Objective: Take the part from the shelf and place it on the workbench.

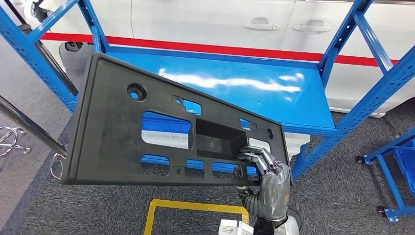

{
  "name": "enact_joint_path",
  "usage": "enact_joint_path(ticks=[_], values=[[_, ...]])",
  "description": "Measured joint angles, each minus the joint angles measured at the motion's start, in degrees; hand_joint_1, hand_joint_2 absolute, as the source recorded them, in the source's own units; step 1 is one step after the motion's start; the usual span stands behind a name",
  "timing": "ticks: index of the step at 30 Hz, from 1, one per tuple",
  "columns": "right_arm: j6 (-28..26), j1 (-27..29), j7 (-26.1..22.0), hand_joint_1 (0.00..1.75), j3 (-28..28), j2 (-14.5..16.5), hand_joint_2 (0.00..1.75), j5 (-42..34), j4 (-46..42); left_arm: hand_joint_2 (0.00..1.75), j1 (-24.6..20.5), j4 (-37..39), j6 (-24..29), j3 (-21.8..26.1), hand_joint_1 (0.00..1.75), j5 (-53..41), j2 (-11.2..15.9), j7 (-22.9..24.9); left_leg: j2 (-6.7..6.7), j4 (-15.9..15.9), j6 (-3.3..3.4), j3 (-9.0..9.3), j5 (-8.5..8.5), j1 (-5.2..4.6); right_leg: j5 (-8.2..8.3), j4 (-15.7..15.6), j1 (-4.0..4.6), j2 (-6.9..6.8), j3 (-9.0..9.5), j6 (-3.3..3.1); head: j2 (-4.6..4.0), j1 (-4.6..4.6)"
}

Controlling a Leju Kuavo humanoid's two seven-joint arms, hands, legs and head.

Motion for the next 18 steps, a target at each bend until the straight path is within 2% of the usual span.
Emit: enact_joint_path(ticks=[8, 11, 12, 13, 15, 16, 17, 18], values=[[0.8, 0.1, 0.6, 1.75, 0.3, -0.6, 1.75, -0.2, 0.0, 1.75, 0.0, 0.0, 1.5, 0.0, 0.00, -1.6, 0.0, 0.3, 0.02, 0.1, 0.04, -0.03, 0.02, -0.08, 0.13, -0.1, -0.13, 0.00, 0.02, 0.11, 0.00, 0.00], [0.9, 0.2, 0.7, 1.75, 0.4, -0.7, 1.75, -0.2, -0.1, 1.75, -0.1, 0.0, 1.8, 0.0, 0.00, -1.8, 0.3, 0.5, 0.28, -0.7, 0.83, 0.32, 0.94, 0.09, 0.21, -0.4, -0.26, 0.14, 0.09, 0.84, 0.00, 0.02], [0.9, 0.3, 0.7, 1.75, 0.4, -0.7, 1.75, -0.2, -0.1, 1.75, -0.1, 0.0, 2.0, 0.0, 0.00, -1.9, 0.3, 0.6, 0.51, -1.3, 1.19, 0.48, 1.45, 0.33, -0.78, 0.7, -0.15, 0.25, -0.38, 0.99, 0.00, 0.02], [0.9, 0.3, 0.7, 1.75, 0.4, -0.8, 1.75, -0.2, -0.1, 1.75, -0.1, 0.0, 2.1, -0.1, 0.00, -1.9, 0.3, 0.6, 0.83, -1.8, 1.43, 0.56, 1.87, 0.56, -2.46, 3.0, -0.11, 0.33, -1.41, 1.07, 0.00, 0.02], [0.9, 0.4, 0.7, 1.75, 0.4, -0.9, 1.75, -0.2, -0.2, 1.75, 0.0, 0.0, 2.2, -0.1, 0.00, -2.0, 0.3, 0.7, 1.53, -1.9, 1.65, 0.30, 2.09, 0.61, -6.53, 10.6, -0.29, 0.44, -4.70, 1.27, 0.00, 0.02], [0.9, 0.5, 0.8, 1.75, 0.4, -0.9, 1.75, -0.2, -0.2, 1.75, 0.0, 0.0, 2.3, -0.1, 0.00, -2.0, 0.3, 0.7, 1.89, -1.9, 1.62, 0.19, 2.07, 0.63, -7.75, 14.0, -0.44, 0.44, -6.13, 1.44, -0.01, 0.02], [0.9, 0.6, 0.8, 1.75, 0.4, -1.0, 1.75, -0.2, -0.2, 1.75, 0.0, 0.0, 2.3, -0.1, 0.00, -2.0, 0.3, 0.7, 2.27, -1.8, 1.51, 0.14, 1.99, 0.68, -7.97, 15.6, -0.64, 0.39, -6.74, 1.61, 0.00, 0.02], [0.9, 0.7, 0.8, 1.75, 0.4, -1.1, 1.75, -0.2, -0.2, 1.75, 0.0, 0.0, 2.3, -0.1, 0.00, -2.0, 0.3, 0.7, 2.67, -1.6, 1.28, 0.13, 1.83, 0.80, -7.09, 14.9, -0.87, 0.25, -6.14, 1.78, 0.00, 0.02]])
